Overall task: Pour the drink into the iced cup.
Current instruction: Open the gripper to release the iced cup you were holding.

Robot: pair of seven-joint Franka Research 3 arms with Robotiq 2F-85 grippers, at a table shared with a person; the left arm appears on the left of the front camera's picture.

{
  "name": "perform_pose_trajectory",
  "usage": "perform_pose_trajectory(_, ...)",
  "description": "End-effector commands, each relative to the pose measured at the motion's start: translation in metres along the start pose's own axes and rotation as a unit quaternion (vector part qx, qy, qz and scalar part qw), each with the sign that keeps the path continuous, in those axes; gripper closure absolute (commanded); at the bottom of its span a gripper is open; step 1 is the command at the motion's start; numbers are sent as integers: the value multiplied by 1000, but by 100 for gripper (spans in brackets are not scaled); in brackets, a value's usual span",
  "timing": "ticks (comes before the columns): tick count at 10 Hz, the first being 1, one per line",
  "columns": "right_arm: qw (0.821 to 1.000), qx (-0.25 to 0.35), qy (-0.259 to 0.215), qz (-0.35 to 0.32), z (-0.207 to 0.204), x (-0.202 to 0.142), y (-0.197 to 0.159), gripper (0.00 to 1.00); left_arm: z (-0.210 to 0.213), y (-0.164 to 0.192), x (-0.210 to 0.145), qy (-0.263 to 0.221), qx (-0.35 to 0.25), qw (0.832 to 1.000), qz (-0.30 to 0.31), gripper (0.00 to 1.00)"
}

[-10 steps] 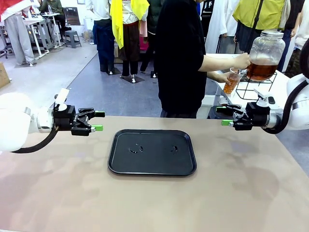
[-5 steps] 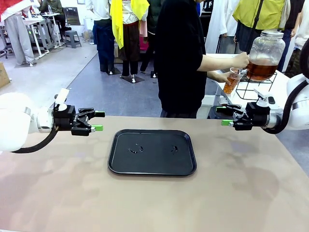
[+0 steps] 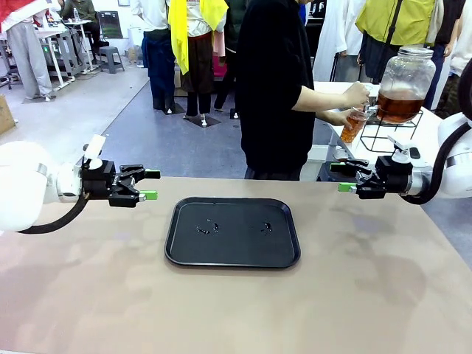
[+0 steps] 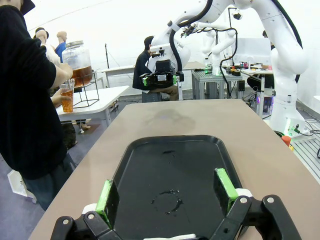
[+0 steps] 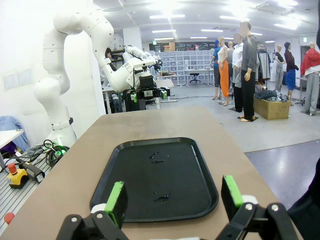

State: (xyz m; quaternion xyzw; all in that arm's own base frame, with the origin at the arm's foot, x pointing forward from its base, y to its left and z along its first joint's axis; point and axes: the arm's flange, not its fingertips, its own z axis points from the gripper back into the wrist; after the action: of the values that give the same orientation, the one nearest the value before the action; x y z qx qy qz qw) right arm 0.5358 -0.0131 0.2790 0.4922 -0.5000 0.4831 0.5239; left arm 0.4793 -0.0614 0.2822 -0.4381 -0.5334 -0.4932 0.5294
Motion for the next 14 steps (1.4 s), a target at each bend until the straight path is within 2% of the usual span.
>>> perform_pose_trajectory(1,1000,0,1,1,0,3,-2,0,-2,1,2,-5,3,1000,-6,0)
perform_pose_trajectory(14,1000,0,1,1,0,3,-2,0,-2,1,2,-5,3,1000,-6,0)
